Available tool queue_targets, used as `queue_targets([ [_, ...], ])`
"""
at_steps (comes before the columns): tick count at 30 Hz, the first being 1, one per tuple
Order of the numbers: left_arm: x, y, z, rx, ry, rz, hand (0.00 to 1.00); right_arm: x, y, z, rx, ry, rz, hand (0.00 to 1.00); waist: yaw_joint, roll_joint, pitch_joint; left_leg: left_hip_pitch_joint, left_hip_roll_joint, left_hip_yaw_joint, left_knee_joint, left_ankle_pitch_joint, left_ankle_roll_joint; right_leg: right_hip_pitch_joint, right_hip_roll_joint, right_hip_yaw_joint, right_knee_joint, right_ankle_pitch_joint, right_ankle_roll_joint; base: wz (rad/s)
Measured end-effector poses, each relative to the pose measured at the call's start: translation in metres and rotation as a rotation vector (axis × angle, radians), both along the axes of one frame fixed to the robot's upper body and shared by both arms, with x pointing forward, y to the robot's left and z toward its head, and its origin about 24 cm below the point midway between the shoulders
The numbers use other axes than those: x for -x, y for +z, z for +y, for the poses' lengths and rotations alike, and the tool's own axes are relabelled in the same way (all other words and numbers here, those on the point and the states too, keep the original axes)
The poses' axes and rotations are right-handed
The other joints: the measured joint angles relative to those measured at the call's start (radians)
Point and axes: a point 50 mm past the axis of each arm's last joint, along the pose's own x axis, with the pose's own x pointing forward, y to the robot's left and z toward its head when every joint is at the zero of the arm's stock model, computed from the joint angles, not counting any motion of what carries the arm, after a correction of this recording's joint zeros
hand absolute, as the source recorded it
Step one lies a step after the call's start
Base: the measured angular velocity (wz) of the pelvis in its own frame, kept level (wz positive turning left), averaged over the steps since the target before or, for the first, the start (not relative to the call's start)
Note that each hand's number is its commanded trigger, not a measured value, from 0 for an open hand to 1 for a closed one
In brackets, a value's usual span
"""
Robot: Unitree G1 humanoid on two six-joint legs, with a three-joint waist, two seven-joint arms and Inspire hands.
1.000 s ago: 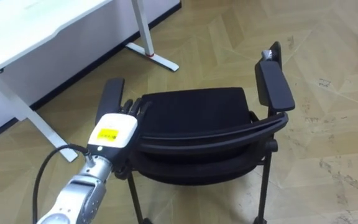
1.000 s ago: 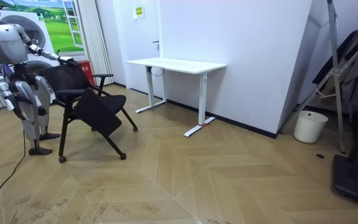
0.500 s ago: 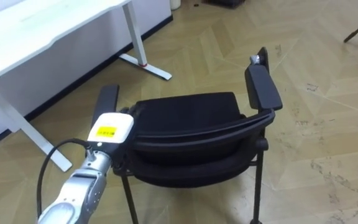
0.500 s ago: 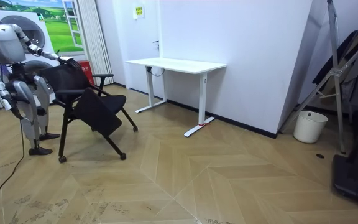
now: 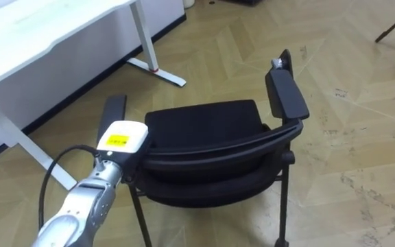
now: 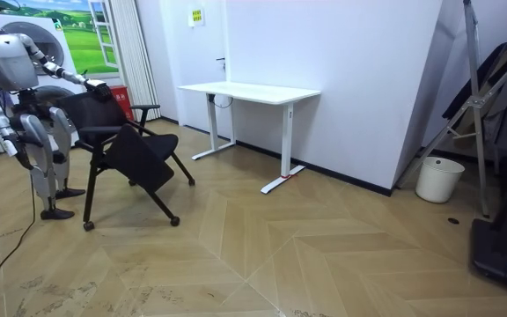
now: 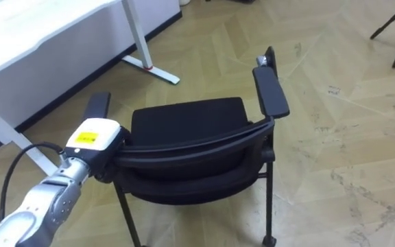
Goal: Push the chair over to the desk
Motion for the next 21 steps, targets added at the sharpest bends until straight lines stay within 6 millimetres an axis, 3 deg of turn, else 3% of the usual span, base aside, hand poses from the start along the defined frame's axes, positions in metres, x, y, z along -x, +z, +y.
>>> queue_targets([
  [4, 0.001, 0.0, 0.0, 0.006, -0.005, -0.005, 1.0, -0.004, 0.006, -0.014, 0.071, -0.025, -0.013, 0.0, 0.002, 0.003, 0.0001, 0.0, -0.001, 0.0, 0.0, 0.0, 0.0, -0.001, 0.0, -0.002, -0.002, -0.001, 0.001, 0.0],
  [8, 0.003, 0.0, 0.003, 0.007, 0.006, -0.011, 1.0, -0.01, 0.018, -0.039, 0.252, -0.028, -0.023, 0.0, 0.0, -0.002, 0.0013, 0.0, -0.001, 0.0, 0.0, 0.0, 0.0, -0.003, 0.001, -0.001, 0.0, -0.001, 0.001, 0.0],
  [13, 0.002, 0.002, 0.006, 0.0, 0.011, -0.02, 1.0, -0.032, 0.036, -0.056, 0.507, 0.12, -0.042, 0.0, 0.003, -0.028, -0.0025, -0.002, 0.0, 0.003, 0.001, 0.0, 0.0, -0.007, 0.001, -0.002, 0.004, -0.002, 0.0, -0.01],
  [15, 0.0, 0.006, 0.008, 0.006, 0.018, -0.036, 1.0, -0.052, 0.051, -0.061, 0.636, 0.195, -0.106, 0.0, 0.015, -0.048, 0.0004, -0.006, 0.0, 0.006, 0.001, 0.0, 0.0, -0.022, 0.002, 0.006, 0.02, -0.005, 0.0, -0.1],
  [17, 0.0, 0.007, 0.009, 0.001, 0.016, -0.039, 1.0, -0.069, 0.065, -0.065, 0.736, 0.273, -0.157, 0.0, 0.017, -0.059, -0.0056, -0.011, 0.0, 0.009, 0.001, 0.0, 0.0, -0.029, 0.002, 0.008, 0.022, -0.004, -0.001, 0.0],
  [21, -0.001, 0.013, 0.009, -0.004, 0.004, -0.061, 1.0, -0.103, 0.096, -0.067, 0.921, 0.428, -0.272, 0.0, 0.037, -0.061, -0.0089, -0.023, 0.0, 0.01, 0.003, 0.0, 0.0, -0.048, 0.005, 0.018, 0.026, 0.0, -0.002, -0.06],
])
